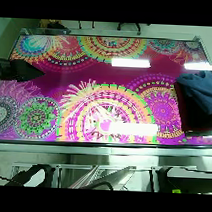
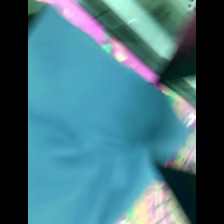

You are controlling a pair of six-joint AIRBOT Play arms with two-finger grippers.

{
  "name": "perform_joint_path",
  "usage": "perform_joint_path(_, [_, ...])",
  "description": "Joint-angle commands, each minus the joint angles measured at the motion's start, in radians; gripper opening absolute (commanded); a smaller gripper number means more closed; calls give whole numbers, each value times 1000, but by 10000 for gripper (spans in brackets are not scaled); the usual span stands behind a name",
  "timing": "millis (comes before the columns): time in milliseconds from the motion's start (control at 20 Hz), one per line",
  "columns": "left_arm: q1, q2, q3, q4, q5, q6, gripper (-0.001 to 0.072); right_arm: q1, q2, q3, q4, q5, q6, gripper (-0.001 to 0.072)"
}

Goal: Fold the shirts.

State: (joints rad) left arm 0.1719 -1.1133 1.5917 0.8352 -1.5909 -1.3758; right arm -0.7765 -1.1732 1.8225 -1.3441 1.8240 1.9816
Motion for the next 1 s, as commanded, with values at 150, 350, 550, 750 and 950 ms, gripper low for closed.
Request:
perform_joint_path(150, [-1, 5, -80, 0, -2, 11, 12, 1, 14, -87, -13, 17, -82, 707])
perform_joint_path(350, [-1, 23, -84, -39, 48, 14, 12, 26, 22, -28, 289, -126, -130, 104])
perform_joint_path(550, [-48, 129, -102, -56, 125, 14, 12, 246, 100, -69, 339, -262, -218, 20])
perform_joint_path(750, [-167, 358, -396, -8, 192, 13, 12, 575, 334, -447, 282, -452, -328, 20])
perform_joint_path(950, [-304, 618, -834, -11, 332, -22, 12, 884, 612, -1036, 299, -678, -359, 22])
